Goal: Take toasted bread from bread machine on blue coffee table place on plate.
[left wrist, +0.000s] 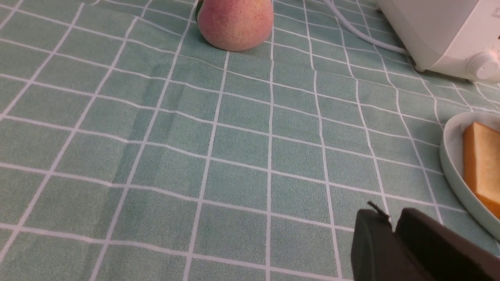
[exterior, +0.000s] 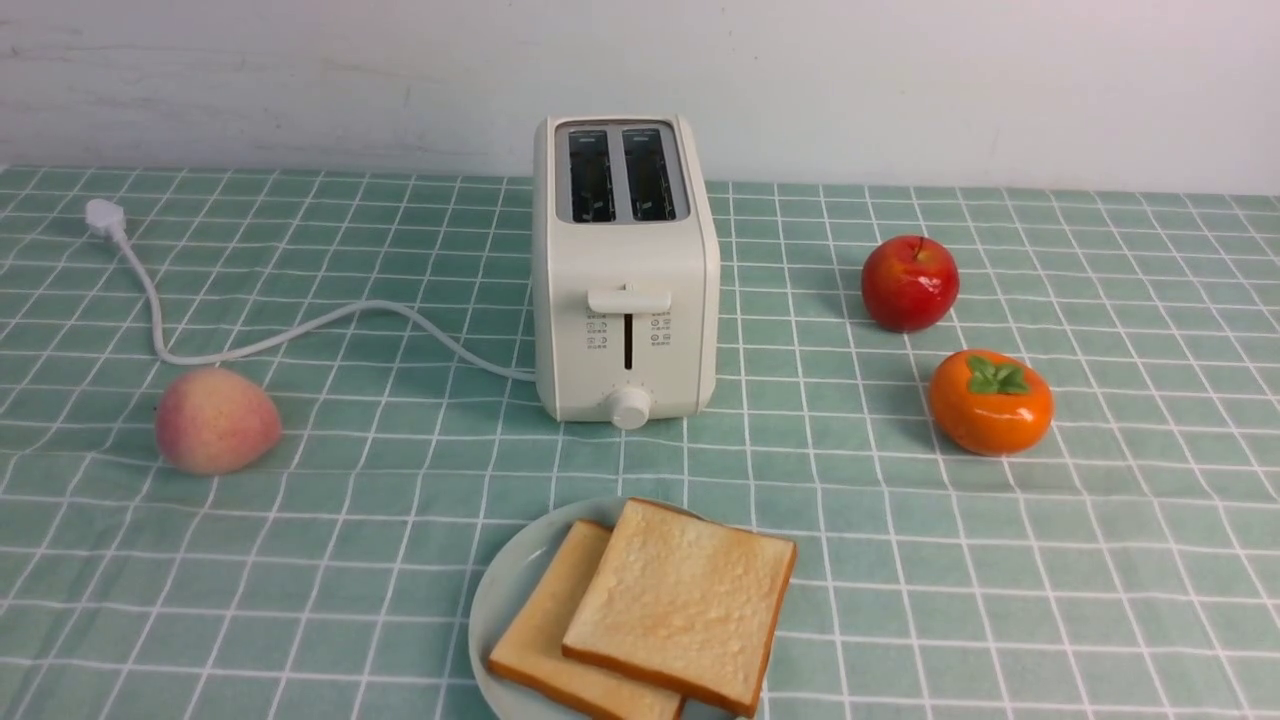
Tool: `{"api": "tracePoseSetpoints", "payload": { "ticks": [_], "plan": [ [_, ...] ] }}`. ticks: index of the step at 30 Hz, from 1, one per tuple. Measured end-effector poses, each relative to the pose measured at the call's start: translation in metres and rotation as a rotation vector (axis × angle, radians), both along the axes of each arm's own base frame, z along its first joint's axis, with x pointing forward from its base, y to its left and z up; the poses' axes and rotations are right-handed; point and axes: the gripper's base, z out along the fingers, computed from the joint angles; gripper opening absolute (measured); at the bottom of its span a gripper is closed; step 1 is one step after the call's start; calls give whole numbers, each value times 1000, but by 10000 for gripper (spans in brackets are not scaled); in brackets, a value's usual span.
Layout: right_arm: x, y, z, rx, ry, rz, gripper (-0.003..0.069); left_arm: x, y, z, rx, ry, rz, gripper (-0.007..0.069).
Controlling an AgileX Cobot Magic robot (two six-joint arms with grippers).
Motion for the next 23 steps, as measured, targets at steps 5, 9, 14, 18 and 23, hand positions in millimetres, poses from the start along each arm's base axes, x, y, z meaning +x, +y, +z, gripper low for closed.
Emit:
{"api": "tracePoseSetpoints", "payload": {
  "ticks": [5,9,14,18,23],
  "plan": [
    [0,0,0,0,0,0,122,0,0,0,0,0,0,78],
    [0,0,0,0,0,0,127,0,0,0,0,0,0,78],
    [0,0,0,0,0,0,131,0,0,0,0,0,0,78],
    [0,0,0,0,0,0,137,0,0,0,0,0,0,78],
    [0,0,0,0,0,0,138,0,0,0,0,0,0,82]
  ]
}}
